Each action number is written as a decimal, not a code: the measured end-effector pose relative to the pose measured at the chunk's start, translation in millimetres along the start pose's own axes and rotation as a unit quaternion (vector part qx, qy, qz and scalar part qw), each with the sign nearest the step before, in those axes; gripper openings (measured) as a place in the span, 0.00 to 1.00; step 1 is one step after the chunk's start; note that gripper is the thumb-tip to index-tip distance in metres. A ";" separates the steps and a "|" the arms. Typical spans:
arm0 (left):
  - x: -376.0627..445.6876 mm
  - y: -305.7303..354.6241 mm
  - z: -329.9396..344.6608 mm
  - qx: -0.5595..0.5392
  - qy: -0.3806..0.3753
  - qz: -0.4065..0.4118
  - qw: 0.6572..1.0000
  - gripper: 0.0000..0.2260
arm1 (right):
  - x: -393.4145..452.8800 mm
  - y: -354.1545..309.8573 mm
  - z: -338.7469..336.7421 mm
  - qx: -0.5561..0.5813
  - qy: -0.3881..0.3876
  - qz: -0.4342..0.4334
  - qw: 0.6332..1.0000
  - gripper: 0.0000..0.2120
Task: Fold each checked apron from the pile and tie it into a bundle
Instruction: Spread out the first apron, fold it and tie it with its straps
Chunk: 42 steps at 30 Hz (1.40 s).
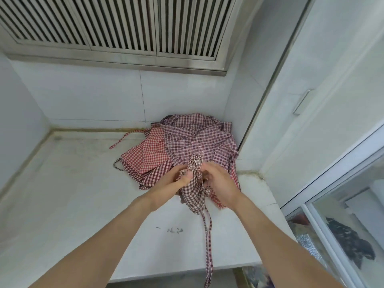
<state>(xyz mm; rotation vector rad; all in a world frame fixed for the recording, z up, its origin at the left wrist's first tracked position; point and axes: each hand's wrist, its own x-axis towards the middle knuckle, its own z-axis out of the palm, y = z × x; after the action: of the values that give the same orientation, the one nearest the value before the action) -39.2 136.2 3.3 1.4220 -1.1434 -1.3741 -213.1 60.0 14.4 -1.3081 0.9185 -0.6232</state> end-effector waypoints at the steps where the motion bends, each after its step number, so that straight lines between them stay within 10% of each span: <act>1: 1.3 5.9 1.8 0.019 -0.001 0.011 1.000 0.26 | -0.1 -7.6 -2.8 0.027 -0.008 0.002 1.000 0.12; 7: 19.1 76.2 18.4 0.185 -0.053 0.148 0.970 0.27 | 0.3 -68.7 -33.2 -0.098 0.056 -0.051 0.992 0.10; 11: 34.9 129.3 40.7 0.288 -0.104 0.251 0.918 0.31 | -10.9 -113.2 -57.2 -0.375 0.117 -0.185 0.901 0.19; 16: 53.4 201.9 64.5 0.276 -0.148 0.229 0.922 0.39 | -33.2 -183.0 -106.1 -0.458 0.214 -0.305 0.807 0.22; 21: 63.2 249.5 88.4 0.226 -0.003 0.312 0.923 0.45 | -65.8 -239.3 -158.5 -0.213 0.198 -0.293 0.911 0.19; 34: 121.3 366.4 239.3 0.062 -0.176 0.423 0.887 0.26 | -146.9 -334.4 -318.8 -0.198 0.118 -0.209 0.950 0.15; 42: 164.0 412.7 319.5 0.131 -0.126 0.463 0.868 0.22 | -153.3 -373.0 -411.9 -0.381 0.190 -0.254 0.869 0.15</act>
<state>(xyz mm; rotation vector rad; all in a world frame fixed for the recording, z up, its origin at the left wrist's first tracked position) -385.2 -113.2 345.9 0.6488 -1.9026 -0.7170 -601.6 -101.0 408.8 -2.2361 1.2128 -1.0051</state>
